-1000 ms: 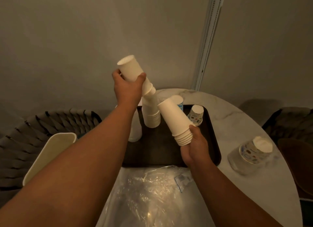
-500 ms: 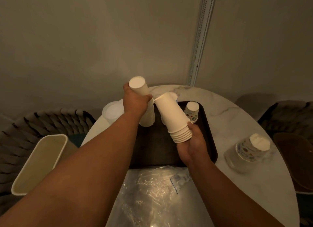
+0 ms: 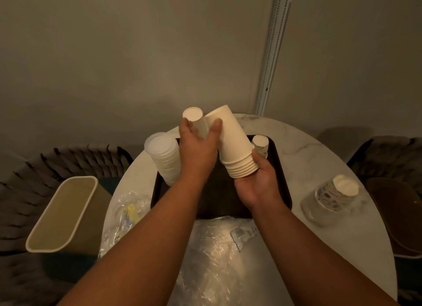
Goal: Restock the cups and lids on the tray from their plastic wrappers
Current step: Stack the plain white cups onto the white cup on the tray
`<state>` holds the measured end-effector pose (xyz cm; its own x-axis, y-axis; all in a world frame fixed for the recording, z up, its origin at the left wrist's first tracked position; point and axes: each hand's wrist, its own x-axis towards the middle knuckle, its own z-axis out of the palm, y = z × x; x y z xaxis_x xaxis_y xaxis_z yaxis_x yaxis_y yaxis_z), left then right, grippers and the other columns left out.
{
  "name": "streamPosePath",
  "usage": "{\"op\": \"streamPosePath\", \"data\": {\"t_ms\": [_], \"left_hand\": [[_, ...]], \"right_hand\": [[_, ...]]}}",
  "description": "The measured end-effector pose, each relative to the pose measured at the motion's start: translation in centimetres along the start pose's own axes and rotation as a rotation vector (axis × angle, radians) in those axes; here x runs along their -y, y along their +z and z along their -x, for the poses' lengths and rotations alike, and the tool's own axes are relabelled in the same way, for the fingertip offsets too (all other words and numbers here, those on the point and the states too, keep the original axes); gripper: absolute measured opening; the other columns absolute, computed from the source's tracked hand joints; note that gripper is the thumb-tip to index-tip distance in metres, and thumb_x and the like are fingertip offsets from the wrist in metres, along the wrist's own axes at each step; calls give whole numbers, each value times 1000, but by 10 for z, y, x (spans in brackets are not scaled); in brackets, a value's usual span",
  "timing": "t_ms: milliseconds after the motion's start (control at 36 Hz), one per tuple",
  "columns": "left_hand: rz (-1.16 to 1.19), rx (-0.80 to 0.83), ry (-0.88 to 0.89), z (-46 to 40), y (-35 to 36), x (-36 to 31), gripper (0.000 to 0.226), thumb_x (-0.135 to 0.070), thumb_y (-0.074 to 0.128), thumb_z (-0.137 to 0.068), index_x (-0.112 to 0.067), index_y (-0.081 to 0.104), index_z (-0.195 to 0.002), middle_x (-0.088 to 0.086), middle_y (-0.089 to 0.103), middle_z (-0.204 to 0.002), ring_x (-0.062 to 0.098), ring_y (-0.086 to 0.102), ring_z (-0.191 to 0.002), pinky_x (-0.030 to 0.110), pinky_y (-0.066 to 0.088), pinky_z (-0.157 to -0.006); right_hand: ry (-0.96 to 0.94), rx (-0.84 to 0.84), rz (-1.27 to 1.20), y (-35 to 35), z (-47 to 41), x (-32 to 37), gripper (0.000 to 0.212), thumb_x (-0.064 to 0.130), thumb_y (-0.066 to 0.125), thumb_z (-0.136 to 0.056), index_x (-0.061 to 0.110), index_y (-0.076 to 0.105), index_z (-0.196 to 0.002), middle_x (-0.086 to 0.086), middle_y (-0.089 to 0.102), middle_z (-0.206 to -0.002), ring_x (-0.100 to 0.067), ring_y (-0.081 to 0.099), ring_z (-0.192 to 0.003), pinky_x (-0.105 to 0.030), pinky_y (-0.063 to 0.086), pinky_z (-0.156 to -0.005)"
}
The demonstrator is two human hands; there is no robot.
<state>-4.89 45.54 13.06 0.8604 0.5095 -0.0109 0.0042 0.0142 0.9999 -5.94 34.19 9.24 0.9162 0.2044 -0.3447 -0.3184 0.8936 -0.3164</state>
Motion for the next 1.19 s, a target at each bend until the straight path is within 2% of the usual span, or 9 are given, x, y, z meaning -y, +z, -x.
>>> {"op": "streamPosePath", "data": {"t_ms": [56,167,472,639,722,833,1000,1083,1194], "left_hand": [[65,86,-118,12,0,4,110,-49,82,-62,-19,25,-151,3,47,-147,15,53,-128,43,46,-107],[84,129,-148,22,-1,12,94,-49,88,-47,-23,46,-127,1,65,-117,19,67,-106,48,56,-91],[61,7,-48,15,-10,4,95,-52,85,-44,-15,47,-123,3,66,-115,19,67,-102,48,57,-90],[-10,-135,60,-19,-23,-27,76,-57,82,-55,-22,46,-113,-7,64,-105,12,65,-95,40,55,-89],[-90,-208,135,-44,-30,-44,69,-48,81,-73,-20,45,-124,-6,62,-112,12,63,-100,37,54,-91],[-192,-243,143,-67,-26,-51,73,-37,82,-73,-16,42,-130,-1,59,-122,18,60,-106,37,52,-91],[-315,-212,68,-76,-6,-33,72,-29,82,-75,-12,40,-131,4,57,-128,17,54,-104,26,41,-82],[-365,-213,31,-78,-1,-18,72,-28,84,-74,-9,40,-129,7,57,-128,25,56,-114,29,43,-85],[-426,-196,-30,-81,0,3,75,-27,85,-73,-8,39,-129,10,56,-130,30,55,-118,37,46,-95]], "right_hand": [[19,42,41,6,5,-5,46,18,56,-82,4,57,-126,-18,68,-115,-30,64,-107,-45,42,-106],[24,55,106,14,14,-14,58,19,59,-83,2,49,-137,-23,58,-133,-36,54,-125,-42,47,-102],[-7,23,183,15,18,-24,64,19,63,-78,3,49,-139,-21,60,-133,-35,57,-122,-46,46,-102],[-2,-93,173,-1,19,-25,64,21,61,-80,6,47,-140,-18,62,-129,-30,65,-104,-44,53,-85],[13,-131,144,-11,16,-21,43,19,52,-95,5,50,-136,-18,62,-128,-31,63,-108,-48,46,-97],[16,-164,124,-19,11,-14,32,23,46,-101,7,54,-127,-15,66,-120,-29,64,-106,-46,47,-98],[42,-181,68,-28,4,-7,37,28,40,-103,7,57,-128,-16,66,-124,-31,63,-115,-45,49,-99],[51,-191,57,-30,1,-3,39,25,39,-102,4,58,-128,-18,67,-123,-33,62,-116,-46,44,-106],[48,-205,68,-31,-2,2,40,23,40,-99,4,58,-129,-18,67,-123,-33,62,-116,-44,48,-101]]}}
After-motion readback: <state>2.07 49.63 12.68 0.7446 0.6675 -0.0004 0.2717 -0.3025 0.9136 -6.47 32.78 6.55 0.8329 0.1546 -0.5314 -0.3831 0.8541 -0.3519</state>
